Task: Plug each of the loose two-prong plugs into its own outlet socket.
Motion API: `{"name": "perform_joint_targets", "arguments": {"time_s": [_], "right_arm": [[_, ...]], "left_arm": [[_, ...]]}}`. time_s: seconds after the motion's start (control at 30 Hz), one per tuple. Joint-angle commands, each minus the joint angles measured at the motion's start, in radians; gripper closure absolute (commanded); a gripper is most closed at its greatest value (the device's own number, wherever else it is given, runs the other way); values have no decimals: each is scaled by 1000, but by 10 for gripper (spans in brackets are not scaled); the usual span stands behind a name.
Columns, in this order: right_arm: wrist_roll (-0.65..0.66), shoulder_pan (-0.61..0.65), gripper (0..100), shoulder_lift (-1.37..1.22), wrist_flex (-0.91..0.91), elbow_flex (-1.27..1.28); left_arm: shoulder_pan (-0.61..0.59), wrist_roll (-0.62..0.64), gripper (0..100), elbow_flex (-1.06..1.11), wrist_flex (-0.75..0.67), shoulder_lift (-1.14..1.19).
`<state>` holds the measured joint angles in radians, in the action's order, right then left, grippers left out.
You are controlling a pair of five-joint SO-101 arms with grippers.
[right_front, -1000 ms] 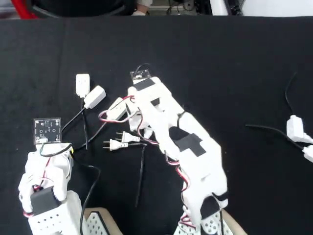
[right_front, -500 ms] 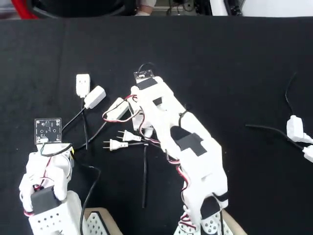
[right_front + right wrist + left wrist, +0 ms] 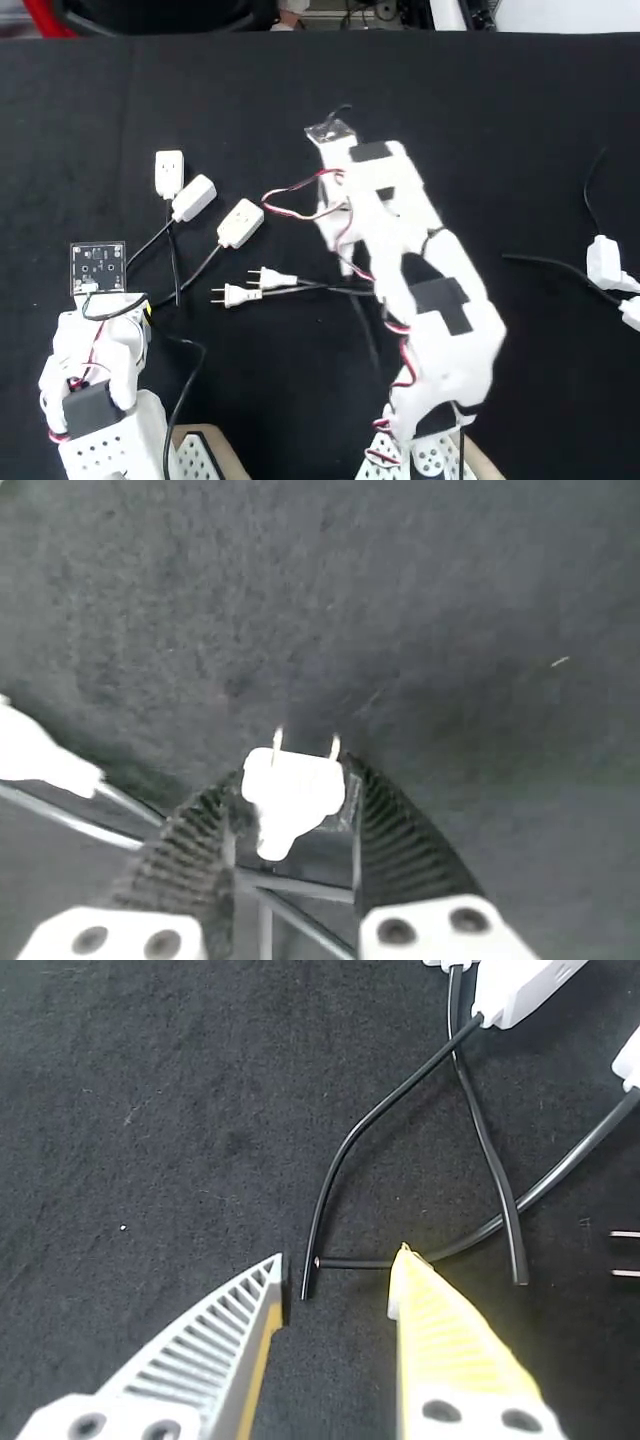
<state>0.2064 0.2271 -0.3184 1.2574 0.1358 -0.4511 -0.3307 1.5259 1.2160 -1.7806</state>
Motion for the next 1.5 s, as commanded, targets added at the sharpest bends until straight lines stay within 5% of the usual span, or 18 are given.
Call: {"name": "perform_joint_targets", "arguments": {"time_s": [0.0,0.27,0.63,0.93,1.1,1.2,1.3,1.47], "right_arm": [[138,-28,985,111,-89,31],[351,21,985,294,-146,45],[690,241,986,573,-46,68],[913,520,986,691,-6,506],[970,509,980,618,-129,662],[962,496,887,545,-187,671],[919,436,802,506,-242,644],[862,319,799,541,-241,567]], "left_arm": [[-1,-6,820,-10,-20,2],[-1,-6,820,-10,-20,2],[-1,-6,820,-10,-20,2],[-1,-6,820,-10,-20,2],[-1,-6,820,-10,-20,2],[-1,-6,820,-10,-20,2],[-1,-6,820,-10,-20,2],[-1,-6,820,-10,-20,2]]}}
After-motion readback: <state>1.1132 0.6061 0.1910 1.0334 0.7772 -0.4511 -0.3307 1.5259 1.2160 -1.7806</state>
